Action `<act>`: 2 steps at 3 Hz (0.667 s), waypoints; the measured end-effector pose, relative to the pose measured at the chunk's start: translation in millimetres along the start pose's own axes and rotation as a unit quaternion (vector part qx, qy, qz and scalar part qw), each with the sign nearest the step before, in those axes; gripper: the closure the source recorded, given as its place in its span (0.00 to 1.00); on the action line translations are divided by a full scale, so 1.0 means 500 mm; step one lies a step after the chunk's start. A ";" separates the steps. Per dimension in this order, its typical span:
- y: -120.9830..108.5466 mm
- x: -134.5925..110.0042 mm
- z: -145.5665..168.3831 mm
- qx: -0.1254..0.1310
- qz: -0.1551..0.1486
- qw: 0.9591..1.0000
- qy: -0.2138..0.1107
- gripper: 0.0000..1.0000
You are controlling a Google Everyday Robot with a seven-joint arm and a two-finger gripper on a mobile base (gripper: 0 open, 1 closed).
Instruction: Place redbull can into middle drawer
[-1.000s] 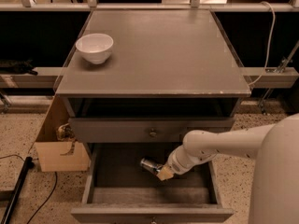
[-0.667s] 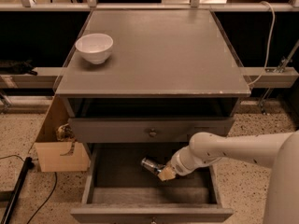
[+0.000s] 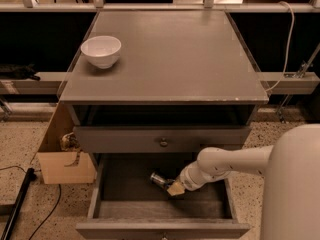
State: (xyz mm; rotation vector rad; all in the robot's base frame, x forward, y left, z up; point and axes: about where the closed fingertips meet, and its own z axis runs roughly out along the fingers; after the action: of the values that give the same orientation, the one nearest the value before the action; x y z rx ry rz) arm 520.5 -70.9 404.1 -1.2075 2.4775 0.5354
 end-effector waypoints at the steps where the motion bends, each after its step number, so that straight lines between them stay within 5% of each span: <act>1: -0.011 0.002 0.032 0.008 -0.006 1.000 0.009 1.00; 2: -0.012 0.001 0.034 0.009 -0.007 1.000 0.010 0.82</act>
Offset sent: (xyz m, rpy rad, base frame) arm 0.0051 0.0032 -0.0129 -0.0222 -0.0054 0.0052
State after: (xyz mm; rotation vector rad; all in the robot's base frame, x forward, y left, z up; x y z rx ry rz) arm 527.1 -66.5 388.1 -1.2272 2.4830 0.4991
